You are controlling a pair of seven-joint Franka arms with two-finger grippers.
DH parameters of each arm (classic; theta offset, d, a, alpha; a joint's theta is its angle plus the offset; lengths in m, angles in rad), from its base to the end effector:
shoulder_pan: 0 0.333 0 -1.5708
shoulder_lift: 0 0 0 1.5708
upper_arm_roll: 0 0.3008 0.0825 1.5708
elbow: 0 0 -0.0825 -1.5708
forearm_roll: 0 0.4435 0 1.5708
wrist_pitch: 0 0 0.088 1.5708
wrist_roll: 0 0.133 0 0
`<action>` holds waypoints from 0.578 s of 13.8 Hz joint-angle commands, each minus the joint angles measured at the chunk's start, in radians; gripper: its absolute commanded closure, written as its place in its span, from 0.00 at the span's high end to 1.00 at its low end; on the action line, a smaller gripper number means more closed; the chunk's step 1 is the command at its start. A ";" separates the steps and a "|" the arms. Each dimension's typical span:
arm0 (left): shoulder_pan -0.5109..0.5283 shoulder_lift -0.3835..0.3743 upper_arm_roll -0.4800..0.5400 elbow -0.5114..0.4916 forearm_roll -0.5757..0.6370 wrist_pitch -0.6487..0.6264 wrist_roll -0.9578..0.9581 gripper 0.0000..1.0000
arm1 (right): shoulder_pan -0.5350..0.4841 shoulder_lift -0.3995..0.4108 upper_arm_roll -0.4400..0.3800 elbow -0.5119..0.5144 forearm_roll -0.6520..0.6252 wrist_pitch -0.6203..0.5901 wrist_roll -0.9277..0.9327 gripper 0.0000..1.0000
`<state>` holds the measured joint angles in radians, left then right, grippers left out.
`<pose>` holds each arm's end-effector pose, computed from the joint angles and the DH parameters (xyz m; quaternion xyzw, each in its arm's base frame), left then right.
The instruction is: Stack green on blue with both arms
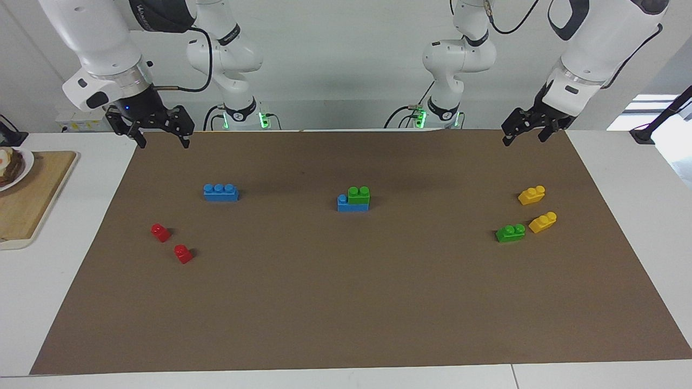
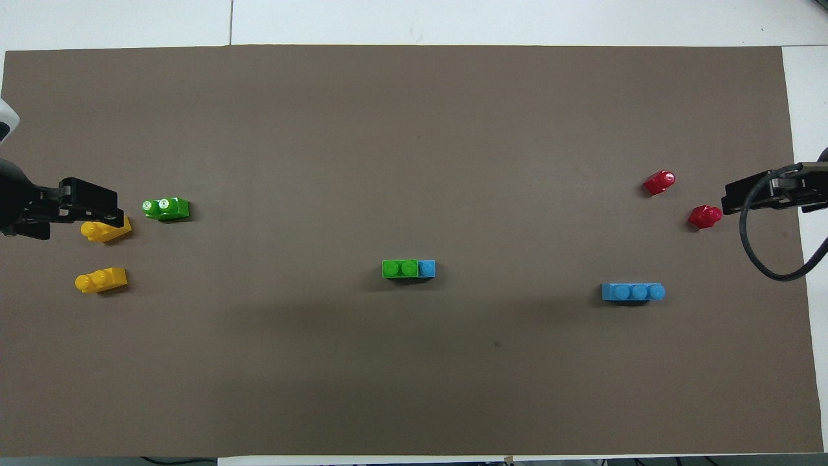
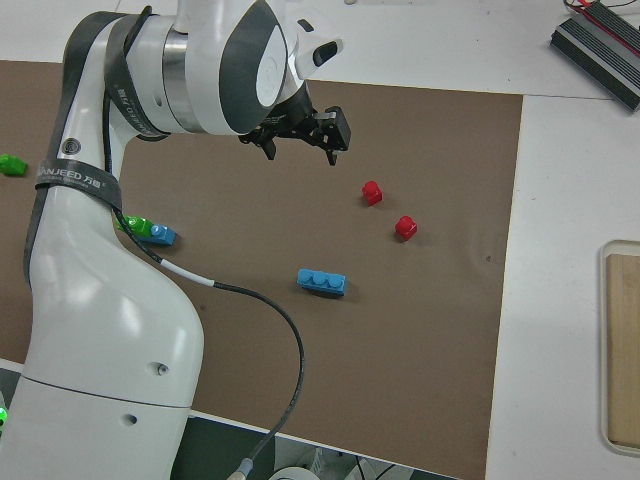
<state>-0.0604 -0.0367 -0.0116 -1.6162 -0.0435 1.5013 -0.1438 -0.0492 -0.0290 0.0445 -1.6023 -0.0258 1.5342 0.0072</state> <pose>0.5910 -0.0488 0.5759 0.9984 0.0352 -0.0412 0.0172 0.6002 -0.0060 0.5811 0.9997 -0.0062 -0.0195 0.0136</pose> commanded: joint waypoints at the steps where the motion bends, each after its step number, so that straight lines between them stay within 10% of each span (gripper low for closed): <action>1: 0.004 -0.002 -0.008 0.009 0.019 0.013 0.004 1.00 | -0.015 0.004 0.014 0.007 -0.019 0.007 -0.004 1.00; 8: 0.019 0.000 -0.001 -0.001 0.065 0.040 0.049 1.00 | -0.015 0.001 0.014 -0.001 -0.017 0.009 -0.004 1.00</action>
<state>-0.0528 -0.0366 -0.0055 -1.6162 -0.0074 1.5150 -0.1297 -0.0492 -0.0289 0.0445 -1.6023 -0.0258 1.5342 0.0072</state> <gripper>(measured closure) 0.000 0.000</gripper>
